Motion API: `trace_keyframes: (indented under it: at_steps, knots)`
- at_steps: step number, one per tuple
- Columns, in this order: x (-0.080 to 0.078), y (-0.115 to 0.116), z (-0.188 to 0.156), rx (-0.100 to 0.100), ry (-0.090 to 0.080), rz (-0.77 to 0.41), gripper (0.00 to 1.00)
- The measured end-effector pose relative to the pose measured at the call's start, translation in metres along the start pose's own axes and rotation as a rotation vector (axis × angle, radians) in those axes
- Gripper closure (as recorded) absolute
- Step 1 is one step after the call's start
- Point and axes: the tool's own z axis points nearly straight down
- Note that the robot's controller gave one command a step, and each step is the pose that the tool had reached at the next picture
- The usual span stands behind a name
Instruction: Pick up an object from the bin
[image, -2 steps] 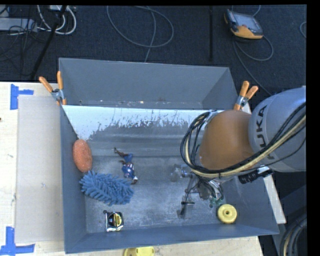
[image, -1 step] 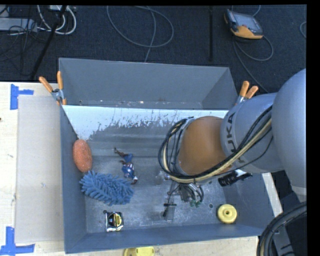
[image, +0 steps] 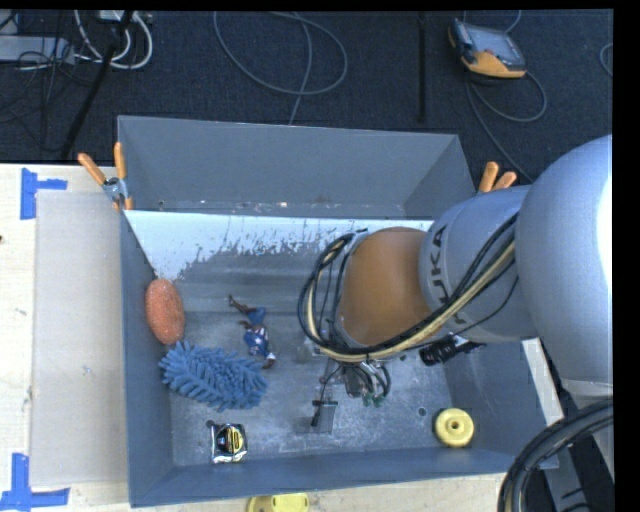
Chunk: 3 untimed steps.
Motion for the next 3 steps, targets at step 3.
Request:
trace_keyframes:
  at_steps: [3]
  knots:
    - [-0.034, 0.029, -0.034, 0.001, 0.0, 0.12, 0.0]
